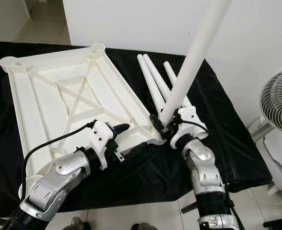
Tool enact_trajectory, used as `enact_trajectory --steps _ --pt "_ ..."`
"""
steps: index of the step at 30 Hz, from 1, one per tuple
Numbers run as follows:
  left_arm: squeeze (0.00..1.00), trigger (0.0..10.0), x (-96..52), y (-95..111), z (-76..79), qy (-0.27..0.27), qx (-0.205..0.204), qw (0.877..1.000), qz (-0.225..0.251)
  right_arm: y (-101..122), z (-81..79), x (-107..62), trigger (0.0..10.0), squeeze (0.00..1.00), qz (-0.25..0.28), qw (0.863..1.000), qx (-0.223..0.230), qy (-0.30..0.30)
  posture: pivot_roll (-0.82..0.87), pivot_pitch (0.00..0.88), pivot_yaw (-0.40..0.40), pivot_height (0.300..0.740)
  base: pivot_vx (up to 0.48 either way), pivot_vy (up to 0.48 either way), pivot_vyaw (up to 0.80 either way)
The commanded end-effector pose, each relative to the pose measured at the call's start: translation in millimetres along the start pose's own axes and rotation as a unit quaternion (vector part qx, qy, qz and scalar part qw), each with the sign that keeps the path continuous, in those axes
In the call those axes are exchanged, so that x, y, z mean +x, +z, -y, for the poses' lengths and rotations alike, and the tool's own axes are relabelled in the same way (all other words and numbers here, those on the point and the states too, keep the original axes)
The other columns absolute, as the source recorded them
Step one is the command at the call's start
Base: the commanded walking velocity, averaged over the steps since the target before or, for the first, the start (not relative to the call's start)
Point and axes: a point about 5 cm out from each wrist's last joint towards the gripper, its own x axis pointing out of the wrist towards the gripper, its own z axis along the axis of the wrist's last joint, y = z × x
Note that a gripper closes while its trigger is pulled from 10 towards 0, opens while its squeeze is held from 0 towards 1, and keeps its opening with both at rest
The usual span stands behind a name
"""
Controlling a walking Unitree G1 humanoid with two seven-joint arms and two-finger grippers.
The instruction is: Building children table
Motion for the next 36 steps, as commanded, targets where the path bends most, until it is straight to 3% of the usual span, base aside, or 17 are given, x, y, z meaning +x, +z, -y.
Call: enact_trajectory --steps 1,8,11,14,16,18,24,25,31,36 --pt "0.0 10.0 -0.1 -2 4.3 -0.014 -0.001 1.0 0.0 -15 -2.9 -7.0 10.0 0.0 -0.038 0.999 0.014 -0.033 0.02 0.113 -0.072 0.74 0.0 0.0 0.0" --pt "0.0 10.0 0.2 -2 4.1 -0.016 -0.001 1.0 0.001 -15 -11.2 -8.1 10.0 0.0 -0.037 0.993 0.032 -0.106 0.01 0.107 -0.07 0.74 0.0 0.0 0.0" --pt "0.0 10.0 0.7 -3 4.4 -0.019 0.0 1.0 -0.001 -14 -20.0 -9.5 10.0 0.0 -0.037 0.974 0.039 -0.221 0.01 0.098 -0.071 0.74 0.0 0.0 0.0" --pt "0.0 10.0 0.8 -3 4.5 -0.019 0.0 1.0 -0.001 -13 -22.2 -10.0 10.0 0.0 -0.034 0.97 0.037 -0.238 0.01 0.098 -0.071 0.74 0.0 0.0 0.0" --pt "0.0 10.0 1.8 -2 4.5 -0.02 0.0 1.0 0.001 -15 -34.2 -8.7 10.0 0.0 -0.039 0.966 0.053 -0.251 0.02 0.093 -0.073 0.74 0.0 0.0 0.0" --pt "0.0 10.0 2.1 -2 4.6 -0.021 0.001 1.0 0.002 -12 -39.7 -6.6 10.0 0.0 -0.031 0.97 0.04 -0.239 0.02 0.089 -0.073 0.74 0.0 0.0 0.0" --pt "0.0 10.0 2.3 -2 4.9 -0.022 -0.001 1.0 0.003 -10 -36.8 -7.3 10.0 0.0 -0.028 0.97 0.053 -0.236 0.01 0.086 -0.072 0.74 0.0 0.0 0.0" --pt "0.0 10.0 2.7 -1 4.4 -0.023 0.0 1.0 0.004 -7 -38.9 -6.9 10.0 1.0 -0.02 0.971 0.066 -0.228 0.01 0.086 -0.072 0.74 0.0 0.0 0.0" --pt "0.0 10.0 3.1 -1 4.4 -0.022 0.0 1.0 0.006 -1 -43.3 -5.0 10.0 1.0 -0.007 0.98 0.087 -0.177 0.01 0.078 -0.074 0.74 0.0 0.0 0.0" --pt "0.0 10.0 3.3 -1 4.1 -0.022 0.0 1.0 0.006 2 -34.4 -6.8 10.0 1.0 0.007 0.988 0.072 -0.135 0.01 0.077 -0.071 0.74 0.0 0.0 0.0"
